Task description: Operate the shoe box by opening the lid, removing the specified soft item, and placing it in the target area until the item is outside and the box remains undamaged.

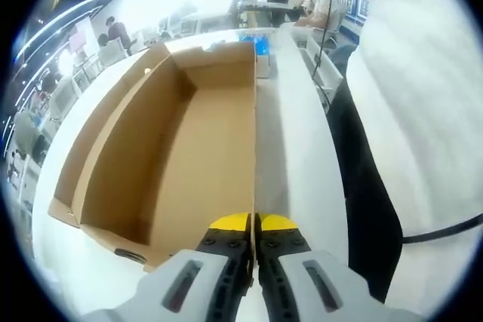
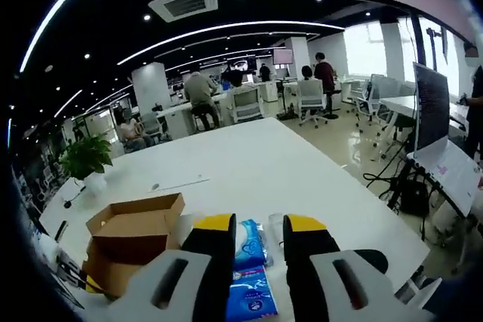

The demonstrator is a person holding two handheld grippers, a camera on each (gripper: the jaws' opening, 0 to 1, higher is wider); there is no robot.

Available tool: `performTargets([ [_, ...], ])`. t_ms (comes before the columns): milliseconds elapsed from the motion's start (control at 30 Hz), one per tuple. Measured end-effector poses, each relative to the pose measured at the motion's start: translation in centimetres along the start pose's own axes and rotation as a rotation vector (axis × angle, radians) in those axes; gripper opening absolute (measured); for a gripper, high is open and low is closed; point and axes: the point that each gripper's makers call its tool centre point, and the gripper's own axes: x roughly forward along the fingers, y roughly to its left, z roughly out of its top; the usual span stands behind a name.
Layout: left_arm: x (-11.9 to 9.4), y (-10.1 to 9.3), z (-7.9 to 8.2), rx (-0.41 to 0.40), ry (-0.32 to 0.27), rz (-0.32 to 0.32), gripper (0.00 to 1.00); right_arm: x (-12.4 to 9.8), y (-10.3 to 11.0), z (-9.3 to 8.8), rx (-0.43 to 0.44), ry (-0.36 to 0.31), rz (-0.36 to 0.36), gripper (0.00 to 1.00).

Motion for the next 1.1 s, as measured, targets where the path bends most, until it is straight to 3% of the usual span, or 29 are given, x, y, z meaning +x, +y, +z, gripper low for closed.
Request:
performTargets([
  [267,0.0,0.0,0.0,0.001,-0.001,0.003,0.01,0.8,1.8,-1.3,-0.052,0.047,0.047,0.21],
  [433,0.0,0.1,0.0,-0.002,0.000,-0.001,0.01,1.6,4.4,-0.7,-0.043,0.054,0.115,0.26],
  [600,0.0,0.0,0.0,-0.004,0.004,-0.001,0.01,2.2,5.8,0.2,-0.079,0.035,0.135,0.25],
  [767,0.0,0.1,0.0,-0.008,0.001,-0.002,0.01,3.1,6.8,-1.5,-0.162,0.110,0.162,0.21],
  [867,0.0,0.1,0.0,-0.008,-0.002,0.004,0.01,3.5,7.6,-1.8,-0.163,0.118,0.183,0.21],
  [1000,0.0,0.1,0.0,-0.007,-0.006,0.003,0.01,4.4,9.5,-1.5,-0.169,0.148,0.237,0.23],
  [1100,0.0,0.1,0.0,-0.004,-0.006,0.003,0.01,5.0,10.2,-0.8,-0.141,0.162,0.233,0.27],
])
